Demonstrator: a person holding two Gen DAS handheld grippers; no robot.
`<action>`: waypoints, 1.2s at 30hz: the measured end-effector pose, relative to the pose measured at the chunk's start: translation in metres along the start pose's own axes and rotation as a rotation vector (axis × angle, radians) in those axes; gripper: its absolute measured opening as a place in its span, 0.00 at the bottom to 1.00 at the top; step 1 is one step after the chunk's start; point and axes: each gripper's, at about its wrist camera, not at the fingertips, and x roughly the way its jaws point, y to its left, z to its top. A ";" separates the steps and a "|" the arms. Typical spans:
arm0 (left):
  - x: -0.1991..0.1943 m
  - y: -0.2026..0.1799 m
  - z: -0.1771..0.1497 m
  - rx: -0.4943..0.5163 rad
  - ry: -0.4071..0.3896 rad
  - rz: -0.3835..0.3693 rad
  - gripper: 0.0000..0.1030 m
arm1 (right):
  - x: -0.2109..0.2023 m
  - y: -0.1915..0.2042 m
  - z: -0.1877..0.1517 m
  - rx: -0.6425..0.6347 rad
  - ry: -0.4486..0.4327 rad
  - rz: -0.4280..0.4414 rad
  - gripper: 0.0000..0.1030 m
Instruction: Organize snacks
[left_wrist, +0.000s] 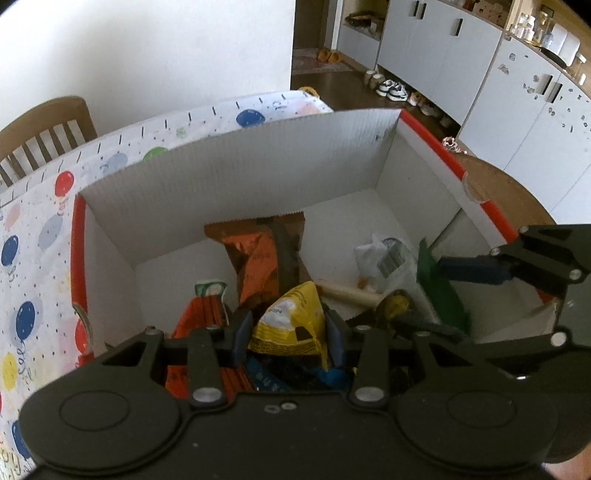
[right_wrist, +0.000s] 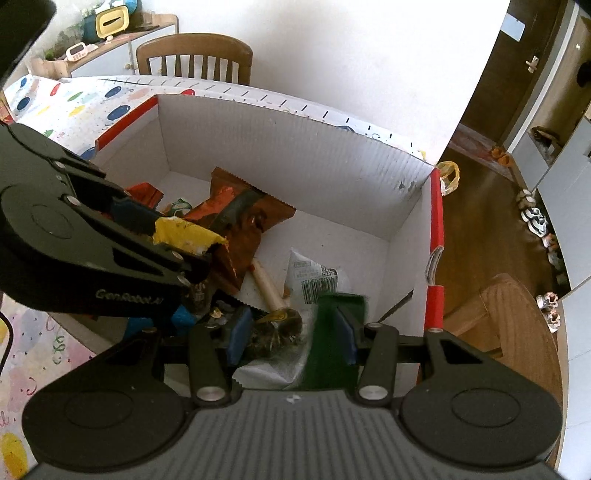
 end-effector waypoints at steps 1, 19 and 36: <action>0.000 0.000 -0.001 -0.002 0.000 0.000 0.41 | -0.001 -0.001 -0.001 0.002 -0.002 0.005 0.48; -0.047 -0.002 -0.008 0.023 -0.125 -0.013 0.74 | -0.062 -0.010 -0.012 0.092 -0.117 0.051 0.72; -0.130 0.032 -0.039 0.017 -0.302 -0.023 0.89 | -0.134 0.013 -0.021 0.276 -0.303 0.073 0.82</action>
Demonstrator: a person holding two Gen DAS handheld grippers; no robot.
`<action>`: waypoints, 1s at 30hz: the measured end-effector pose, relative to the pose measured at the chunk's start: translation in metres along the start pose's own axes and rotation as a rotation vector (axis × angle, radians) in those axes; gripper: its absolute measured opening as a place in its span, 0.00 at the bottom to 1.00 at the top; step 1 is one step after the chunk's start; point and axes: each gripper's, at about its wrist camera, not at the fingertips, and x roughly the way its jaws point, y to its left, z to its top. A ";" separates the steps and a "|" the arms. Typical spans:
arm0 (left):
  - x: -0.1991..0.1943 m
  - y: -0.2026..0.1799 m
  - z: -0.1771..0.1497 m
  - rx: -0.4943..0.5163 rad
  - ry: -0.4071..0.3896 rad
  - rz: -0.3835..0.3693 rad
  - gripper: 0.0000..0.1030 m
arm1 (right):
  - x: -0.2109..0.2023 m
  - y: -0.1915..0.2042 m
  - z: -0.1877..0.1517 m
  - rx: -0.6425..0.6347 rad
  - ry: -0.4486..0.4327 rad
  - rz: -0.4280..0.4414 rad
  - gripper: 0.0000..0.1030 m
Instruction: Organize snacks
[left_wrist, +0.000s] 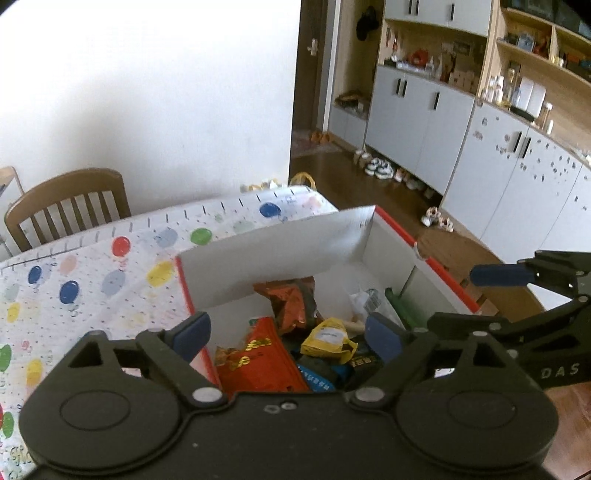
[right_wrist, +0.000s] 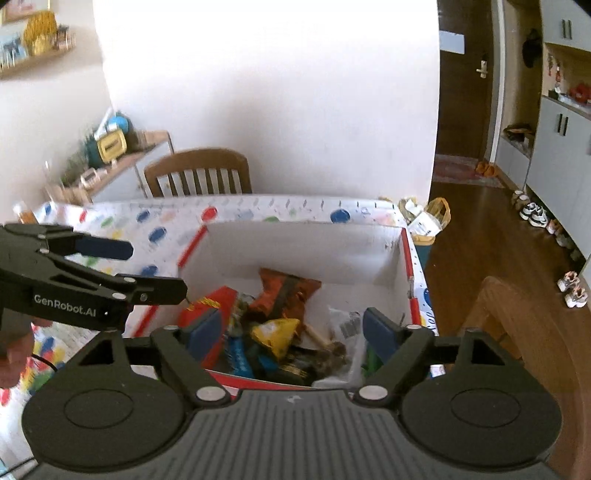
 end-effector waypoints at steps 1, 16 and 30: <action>-0.006 0.002 -0.001 -0.004 -0.010 -0.004 0.90 | -0.004 0.002 -0.001 0.010 -0.010 -0.006 0.82; -0.071 0.009 -0.029 -0.005 -0.116 -0.008 0.96 | -0.055 0.021 -0.017 0.117 -0.119 0.000 1.00; -0.098 0.008 -0.052 -0.072 -0.132 -0.018 1.00 | -0.076 0.036 -0.037 0.147 -0.162 -0.016 1.00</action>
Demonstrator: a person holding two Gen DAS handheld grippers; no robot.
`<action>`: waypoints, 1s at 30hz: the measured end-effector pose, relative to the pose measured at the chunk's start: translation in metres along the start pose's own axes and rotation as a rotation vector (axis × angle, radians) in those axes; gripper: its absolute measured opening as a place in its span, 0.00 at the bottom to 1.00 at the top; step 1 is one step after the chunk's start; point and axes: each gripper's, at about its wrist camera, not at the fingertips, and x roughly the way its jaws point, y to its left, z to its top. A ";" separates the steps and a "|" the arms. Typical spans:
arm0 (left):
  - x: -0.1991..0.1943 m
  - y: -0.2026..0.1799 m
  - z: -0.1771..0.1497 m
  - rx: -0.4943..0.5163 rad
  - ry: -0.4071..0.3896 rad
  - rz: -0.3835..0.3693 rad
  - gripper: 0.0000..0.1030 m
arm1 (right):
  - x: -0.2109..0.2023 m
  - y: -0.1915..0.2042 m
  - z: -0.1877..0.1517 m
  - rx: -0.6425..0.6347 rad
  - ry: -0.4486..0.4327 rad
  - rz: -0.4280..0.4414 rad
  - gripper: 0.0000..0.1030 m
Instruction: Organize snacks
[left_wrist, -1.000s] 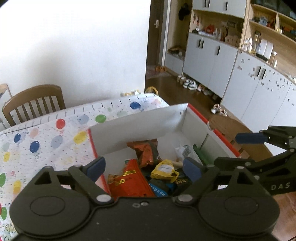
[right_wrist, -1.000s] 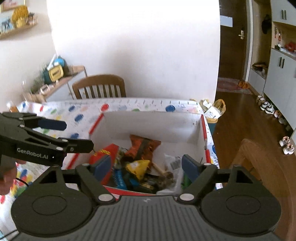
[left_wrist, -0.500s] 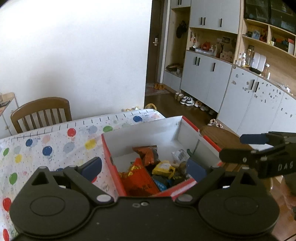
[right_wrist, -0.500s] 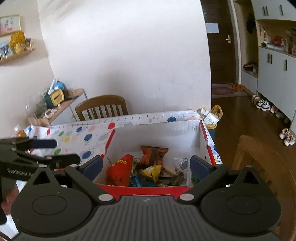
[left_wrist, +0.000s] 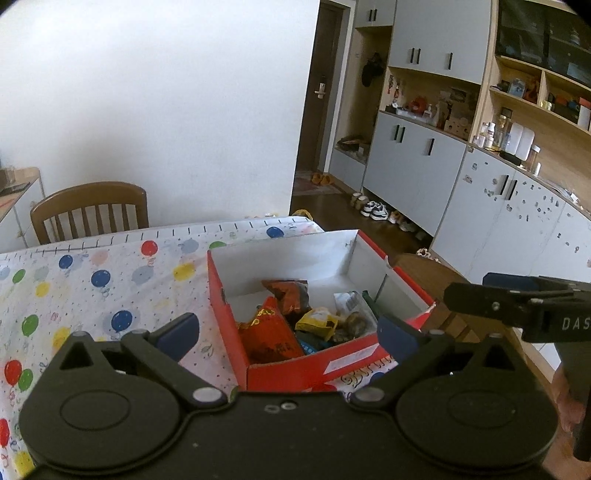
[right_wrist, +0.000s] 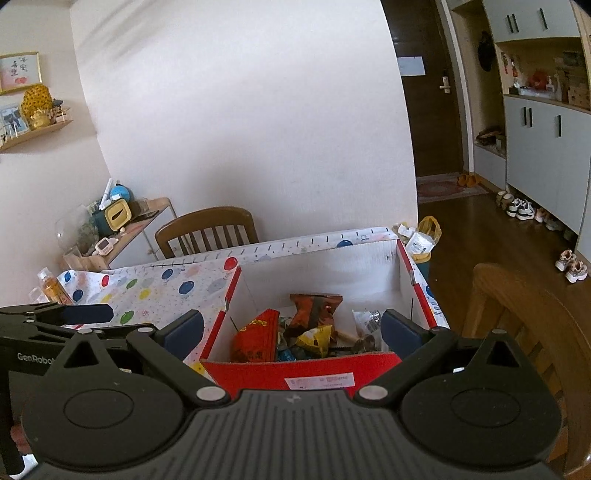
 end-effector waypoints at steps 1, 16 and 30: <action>-0.001 0.000 -0.001 -0.004 0.000 0.000 1.00 | 0.000 0.001 -0.001 -0.001 0.000 -0.004 1.00; -0.011 0.000 -0.009 -0.008 -0.021 0.028 1.00 | -0.005 0.005 -0.010 0.006 0.006 -0.040 1.00; -0.013 0.001 -0.007 -0.028 -0.038 0.022 1.00 | -0.004 0.014 -0.011 -0.023 -0.016 -0.069 1.00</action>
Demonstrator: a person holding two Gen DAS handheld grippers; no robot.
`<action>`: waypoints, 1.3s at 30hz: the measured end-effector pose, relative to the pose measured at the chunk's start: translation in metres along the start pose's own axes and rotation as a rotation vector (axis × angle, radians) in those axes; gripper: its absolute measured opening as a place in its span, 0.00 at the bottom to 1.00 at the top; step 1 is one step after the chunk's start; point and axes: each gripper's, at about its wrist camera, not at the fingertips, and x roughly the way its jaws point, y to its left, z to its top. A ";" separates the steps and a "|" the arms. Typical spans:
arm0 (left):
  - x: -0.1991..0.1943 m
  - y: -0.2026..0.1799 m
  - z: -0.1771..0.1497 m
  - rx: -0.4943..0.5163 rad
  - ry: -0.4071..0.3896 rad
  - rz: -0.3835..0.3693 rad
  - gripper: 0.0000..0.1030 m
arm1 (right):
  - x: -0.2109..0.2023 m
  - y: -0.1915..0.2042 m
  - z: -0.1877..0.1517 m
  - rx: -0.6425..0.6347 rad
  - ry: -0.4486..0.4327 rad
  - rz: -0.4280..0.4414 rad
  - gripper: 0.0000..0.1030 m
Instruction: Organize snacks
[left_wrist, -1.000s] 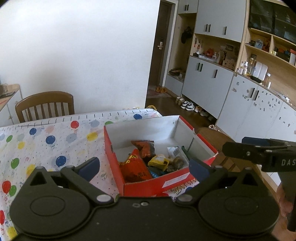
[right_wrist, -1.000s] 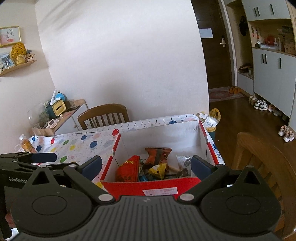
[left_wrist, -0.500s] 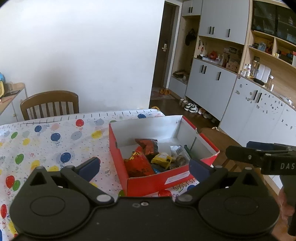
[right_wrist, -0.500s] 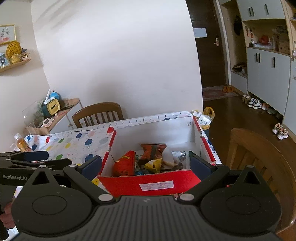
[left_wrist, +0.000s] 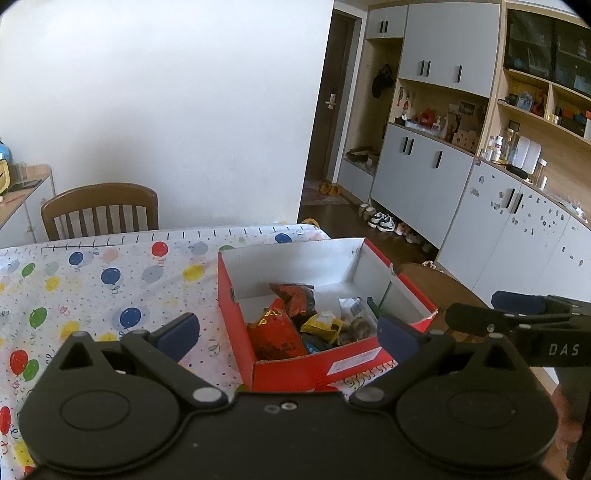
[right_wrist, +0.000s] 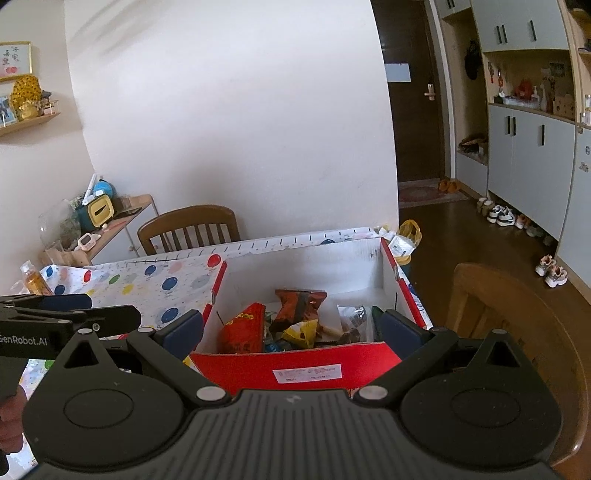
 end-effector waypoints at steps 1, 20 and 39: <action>0.000 0.001 0.000 -0.002 -0.002 -0.002 1.00 | 0.000 0.001 0.000 -0.003 -0.003 -0.002 1.00; -0.002 0.002 0.003 -0.009 -0.015 -0.010 1.00 | 0.007 0.012 0.007 -0.039 0.000 0.007 1.00; 0.002 0.003 0.003 -0.007 -0.005 -0.023 1.00 | 0.005 0.012 0.006 -0.038 0.010 -0.006 1.00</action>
